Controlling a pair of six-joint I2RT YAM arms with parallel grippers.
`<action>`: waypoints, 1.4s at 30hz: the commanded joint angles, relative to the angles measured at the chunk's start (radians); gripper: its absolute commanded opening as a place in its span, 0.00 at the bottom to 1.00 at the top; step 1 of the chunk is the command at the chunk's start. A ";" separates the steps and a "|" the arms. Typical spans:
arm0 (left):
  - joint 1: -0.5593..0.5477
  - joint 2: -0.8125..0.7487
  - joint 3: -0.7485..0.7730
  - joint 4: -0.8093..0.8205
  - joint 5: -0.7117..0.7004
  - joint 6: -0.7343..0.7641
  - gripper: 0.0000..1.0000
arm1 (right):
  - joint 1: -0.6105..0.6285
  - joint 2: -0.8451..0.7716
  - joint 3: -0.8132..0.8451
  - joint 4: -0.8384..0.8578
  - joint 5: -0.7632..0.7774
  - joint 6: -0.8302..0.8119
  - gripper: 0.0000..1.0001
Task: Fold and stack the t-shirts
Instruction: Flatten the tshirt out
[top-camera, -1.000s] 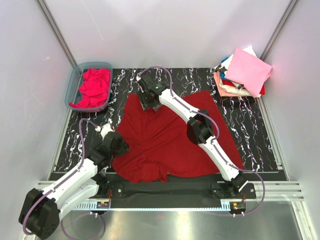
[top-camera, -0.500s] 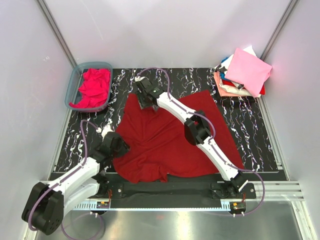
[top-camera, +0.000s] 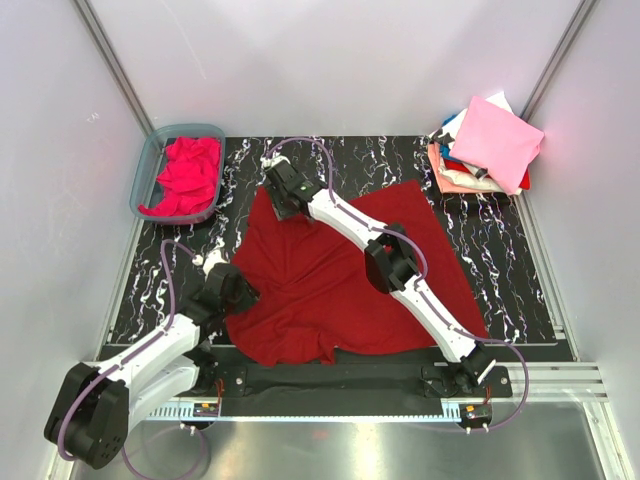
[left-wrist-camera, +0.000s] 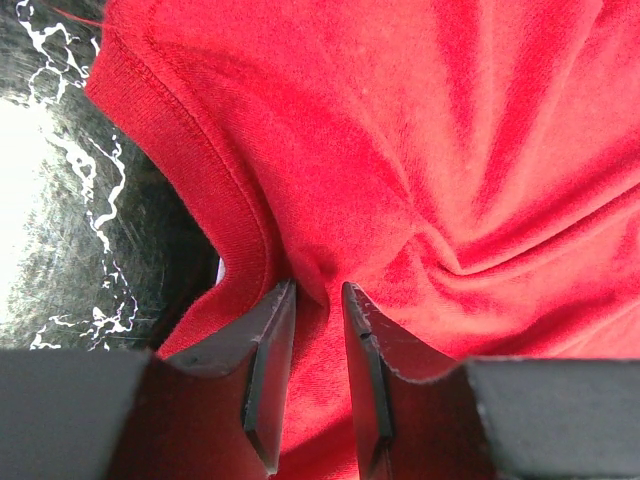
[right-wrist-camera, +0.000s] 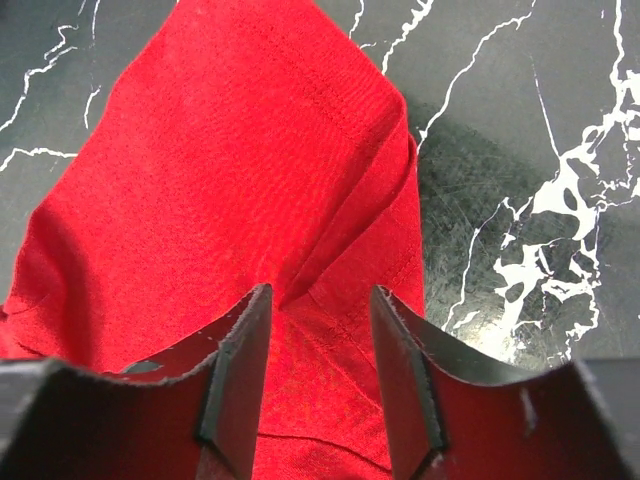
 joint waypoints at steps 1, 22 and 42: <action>0.003 0.003 -0.015 0.000 0.022 0.009 0.31 | 0.011 0.009 -0.007 0.030 0.046 -0.022 0.50; 0.003 0.011 -0.012 -0.003 0.018 0.006 0.28 | 0.011 -0.053 -0.059 0.053 0.138 -0.071 0.20; 0.003 0.024 -0.008 -0.005 0.015 0.003 0.25 | -0.043 -0.181 -0.114 0.058 0.102 -0.074 0.17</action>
